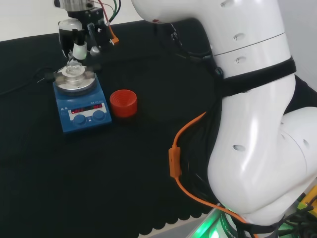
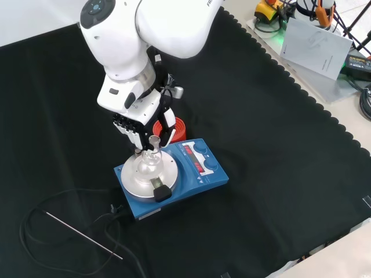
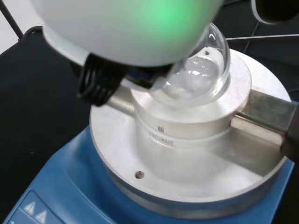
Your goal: Place the round-bottom flask on the heater.
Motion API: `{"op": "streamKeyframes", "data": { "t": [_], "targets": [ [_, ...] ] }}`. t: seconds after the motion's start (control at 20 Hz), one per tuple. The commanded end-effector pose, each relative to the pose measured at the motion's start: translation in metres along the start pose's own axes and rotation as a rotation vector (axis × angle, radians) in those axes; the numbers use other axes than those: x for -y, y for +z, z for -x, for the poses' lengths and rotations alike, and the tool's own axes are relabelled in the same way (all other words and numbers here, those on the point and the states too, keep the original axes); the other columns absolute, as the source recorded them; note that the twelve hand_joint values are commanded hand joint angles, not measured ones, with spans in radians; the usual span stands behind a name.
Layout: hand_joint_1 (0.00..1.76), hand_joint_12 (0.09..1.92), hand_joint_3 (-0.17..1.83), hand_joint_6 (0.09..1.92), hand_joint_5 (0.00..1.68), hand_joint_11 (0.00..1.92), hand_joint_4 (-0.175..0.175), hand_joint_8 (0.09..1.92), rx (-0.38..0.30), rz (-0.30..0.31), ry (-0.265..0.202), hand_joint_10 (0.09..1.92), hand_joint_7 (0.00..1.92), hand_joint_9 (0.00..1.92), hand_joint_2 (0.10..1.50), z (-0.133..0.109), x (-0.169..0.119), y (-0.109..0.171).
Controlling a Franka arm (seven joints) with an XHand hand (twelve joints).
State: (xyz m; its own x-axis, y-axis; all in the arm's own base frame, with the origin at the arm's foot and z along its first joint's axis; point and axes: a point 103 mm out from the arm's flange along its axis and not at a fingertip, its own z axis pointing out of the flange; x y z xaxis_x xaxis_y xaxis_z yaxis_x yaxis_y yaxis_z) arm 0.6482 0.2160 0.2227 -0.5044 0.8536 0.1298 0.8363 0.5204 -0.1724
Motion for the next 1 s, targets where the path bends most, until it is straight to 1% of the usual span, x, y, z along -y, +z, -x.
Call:
{"op": "streamKeyframes", "data": {
  "t": [0.05, 0.6, 1.0],
  "targets": [
    [1.34, 0.87, 1.1, 0.58, 1.38, 1.61, -0.175, 0.58, 0.0, 0.007, -0.005, 0.35, 1.53, 1.72, 0.35, -0.0083, -0.007, 0.0008],
    [1.34, 0.87, 1.1, 0.58, 1.38, 1.61, -0.175, 0.58, 0.01, -0.01, 0.003, 0.35, 1.54, 1.72, 0.35, -0.0094, -0.0108, 0.0027],
    [1.34, 0.87, 1.1, 0.58, 1.38, 1.61, -0.175, 0.58, 0.013, -0.012, -0.01, 0.35, 1.53, 1.72, 0.35, -0.0091, -0.0128, 0.0085]
  ]
}}
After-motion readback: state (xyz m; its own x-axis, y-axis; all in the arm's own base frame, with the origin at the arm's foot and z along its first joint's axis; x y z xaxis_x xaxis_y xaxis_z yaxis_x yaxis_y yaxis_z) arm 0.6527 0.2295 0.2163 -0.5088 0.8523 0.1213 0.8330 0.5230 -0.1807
